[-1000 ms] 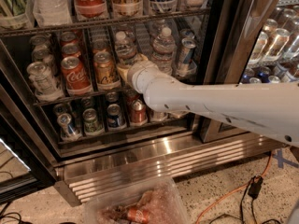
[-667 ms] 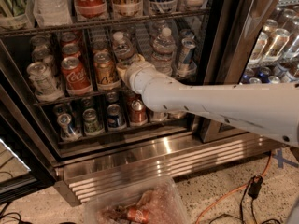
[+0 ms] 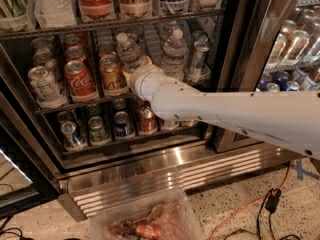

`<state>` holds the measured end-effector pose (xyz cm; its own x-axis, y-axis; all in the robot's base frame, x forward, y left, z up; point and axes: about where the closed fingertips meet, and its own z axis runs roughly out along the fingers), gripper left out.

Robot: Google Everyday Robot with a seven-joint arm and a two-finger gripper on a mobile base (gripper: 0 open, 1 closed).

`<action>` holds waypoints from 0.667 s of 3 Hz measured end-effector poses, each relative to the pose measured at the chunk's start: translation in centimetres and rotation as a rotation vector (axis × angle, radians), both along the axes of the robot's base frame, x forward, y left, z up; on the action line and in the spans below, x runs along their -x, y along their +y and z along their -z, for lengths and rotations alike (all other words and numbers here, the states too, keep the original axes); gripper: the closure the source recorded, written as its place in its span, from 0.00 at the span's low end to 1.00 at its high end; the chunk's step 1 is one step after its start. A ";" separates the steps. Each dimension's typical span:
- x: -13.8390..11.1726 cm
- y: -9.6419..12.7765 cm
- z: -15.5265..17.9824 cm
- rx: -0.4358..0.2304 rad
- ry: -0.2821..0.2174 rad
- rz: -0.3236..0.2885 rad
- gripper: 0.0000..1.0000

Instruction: Pick water bottle from middle shelf of fridge

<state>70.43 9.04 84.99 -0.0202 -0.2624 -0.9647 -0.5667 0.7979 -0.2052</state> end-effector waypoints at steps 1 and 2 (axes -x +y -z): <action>0.2 0.0 -0.2 0.001 -0.008 -0.006 1.00; 0.4 0.2 -0.6 0.003 -0.022 -0.016 1.00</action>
Offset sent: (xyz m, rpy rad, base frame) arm -0.0530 0.0284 0.0759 -0.0393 -0.2365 0.1829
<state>70.06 9.22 85.62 0.0050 -0.2656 -0.9641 -0.5749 0.7880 -0.2201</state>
